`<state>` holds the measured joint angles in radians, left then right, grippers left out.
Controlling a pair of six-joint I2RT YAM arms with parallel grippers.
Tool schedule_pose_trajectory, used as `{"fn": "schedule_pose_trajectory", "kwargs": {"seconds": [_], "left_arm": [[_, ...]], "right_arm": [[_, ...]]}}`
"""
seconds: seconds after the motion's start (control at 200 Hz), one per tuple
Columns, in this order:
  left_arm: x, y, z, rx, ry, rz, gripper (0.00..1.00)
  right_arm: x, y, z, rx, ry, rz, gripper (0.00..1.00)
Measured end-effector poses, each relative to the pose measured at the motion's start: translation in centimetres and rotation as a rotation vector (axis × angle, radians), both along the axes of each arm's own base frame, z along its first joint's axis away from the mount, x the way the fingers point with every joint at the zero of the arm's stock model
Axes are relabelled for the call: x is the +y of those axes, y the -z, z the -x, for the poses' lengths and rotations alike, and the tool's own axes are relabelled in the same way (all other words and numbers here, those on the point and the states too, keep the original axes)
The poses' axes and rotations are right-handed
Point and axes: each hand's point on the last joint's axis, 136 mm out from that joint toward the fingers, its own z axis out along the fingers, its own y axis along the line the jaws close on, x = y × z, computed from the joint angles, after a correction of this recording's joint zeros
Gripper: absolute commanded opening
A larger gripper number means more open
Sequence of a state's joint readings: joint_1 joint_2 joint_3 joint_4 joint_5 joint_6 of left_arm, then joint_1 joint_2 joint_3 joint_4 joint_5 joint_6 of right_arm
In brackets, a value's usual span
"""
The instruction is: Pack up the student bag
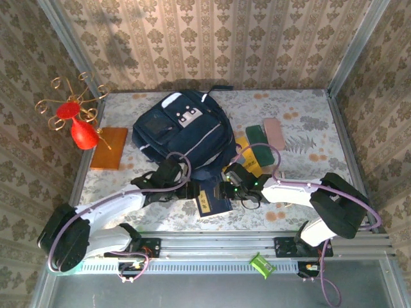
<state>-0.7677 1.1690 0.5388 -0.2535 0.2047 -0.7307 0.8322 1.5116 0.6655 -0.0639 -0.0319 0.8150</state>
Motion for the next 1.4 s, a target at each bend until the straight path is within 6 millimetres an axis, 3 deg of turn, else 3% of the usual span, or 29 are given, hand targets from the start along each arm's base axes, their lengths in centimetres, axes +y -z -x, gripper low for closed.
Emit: {"fn": "schedule_pose_trajectory", "kwargs": {"seconds": [0.225,0.5,0.77,0.925,1.095,1.275,1.4], "left_arm": [[-1.4,0.7,-0.2,0.024,-0.028,0.054,0.55],[-2.3,3.0,0.7,0.064,-0.016,0.026,0.53],[-2.6,2.9,1.3,0.036,-0.018,0.069,0.31],[-2.6,1.6,1.5,-0.005,-0.017,0.118,0.25],[-2.4,1.4,1.4,-0.023,-0.022,0.128,0.28],[-0.7,2.1,1.6,-0.049,-0.061,0.026,0.54],[-0.3,2.2,1.4,-0.057,-0.08,0.009,0.59]], "right_arm": [[-0.3,0.4,-0.1,0.007,0.041,-0.004,0.58],[-0.5,0.6,-0.1,-0.024,0.07,-0.002,0.49],[-0.2,0.6,-0.1,-0.072,0.083,0.01,0.45],[0.3,0.6,0.0,-0.098,0.078,0.015,0.44],[0.4,0.6,0.0,-0.117,0.092,0.025,0.44],[0.5,0.5,0.0,-0.128,0.091,0.028,0.44],[0.6,0.5,0.0,-0.13,0.09,0.026,0.44]]}}
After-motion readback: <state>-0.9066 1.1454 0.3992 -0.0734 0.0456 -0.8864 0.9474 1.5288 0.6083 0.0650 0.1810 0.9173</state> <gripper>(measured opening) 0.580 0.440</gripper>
